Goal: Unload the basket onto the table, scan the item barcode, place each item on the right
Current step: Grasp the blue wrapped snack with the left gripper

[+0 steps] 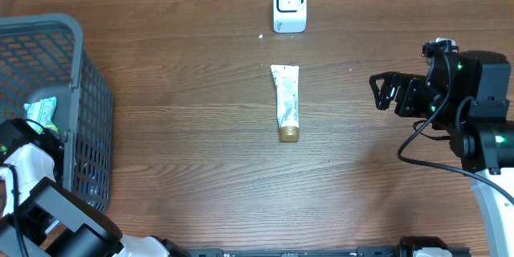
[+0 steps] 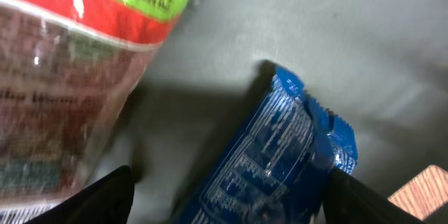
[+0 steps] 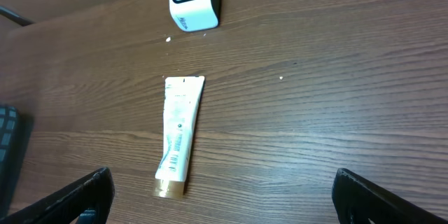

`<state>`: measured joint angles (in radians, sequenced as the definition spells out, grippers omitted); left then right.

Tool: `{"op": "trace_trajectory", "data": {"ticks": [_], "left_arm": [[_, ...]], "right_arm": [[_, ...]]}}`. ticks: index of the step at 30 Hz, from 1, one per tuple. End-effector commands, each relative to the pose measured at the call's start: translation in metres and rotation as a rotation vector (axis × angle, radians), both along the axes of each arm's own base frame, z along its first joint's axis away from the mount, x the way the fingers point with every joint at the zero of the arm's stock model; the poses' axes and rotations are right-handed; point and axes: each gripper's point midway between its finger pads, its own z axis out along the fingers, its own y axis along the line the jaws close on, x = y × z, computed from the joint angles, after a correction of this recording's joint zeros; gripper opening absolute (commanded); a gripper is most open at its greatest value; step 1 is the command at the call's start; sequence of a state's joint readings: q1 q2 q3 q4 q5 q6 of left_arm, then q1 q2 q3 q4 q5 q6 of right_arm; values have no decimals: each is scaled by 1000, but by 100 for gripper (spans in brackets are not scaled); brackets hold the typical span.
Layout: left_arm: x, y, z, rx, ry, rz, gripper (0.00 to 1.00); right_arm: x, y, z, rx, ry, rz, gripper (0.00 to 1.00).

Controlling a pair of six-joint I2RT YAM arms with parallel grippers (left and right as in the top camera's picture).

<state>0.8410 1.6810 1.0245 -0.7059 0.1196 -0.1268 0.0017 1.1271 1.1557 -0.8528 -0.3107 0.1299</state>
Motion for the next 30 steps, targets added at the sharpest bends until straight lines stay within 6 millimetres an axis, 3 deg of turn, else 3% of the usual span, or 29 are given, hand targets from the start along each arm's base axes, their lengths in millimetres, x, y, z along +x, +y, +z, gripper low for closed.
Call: {"op": "trace_trajectory", "data": {"ticks": [1, 2, 6, 11, 17, 25, 30], "left_arm": [[-8, -14, -16, -16, 23, -25, 68], [-9, -14, -17, -14, 21, -25, 59], [-7, -12, -17, -8, 15, -24, 4], [5, -10, -3, -30, -33, -10, 4], [38, 1, 58, -54, -145, -36, 4], [64, 24, 200, 70, -275, -64, 4], [73, 4, 291, 116, -447, -166, 4]], "right_arm": [[3, 2, 14, 2, -39, 10, 100], [3, 2, 14, 2, -39, 10, 100], [3, 2, 14, 2, -39, 10, 100], [2, 2, 14, 2, -36, 10, 100], [2, 2, 14, 2, -35, 10, 100], [2, 2, 14, 2, -35, 10, 100], [2, 2, 14, 2, -35, 10, 100]]}}
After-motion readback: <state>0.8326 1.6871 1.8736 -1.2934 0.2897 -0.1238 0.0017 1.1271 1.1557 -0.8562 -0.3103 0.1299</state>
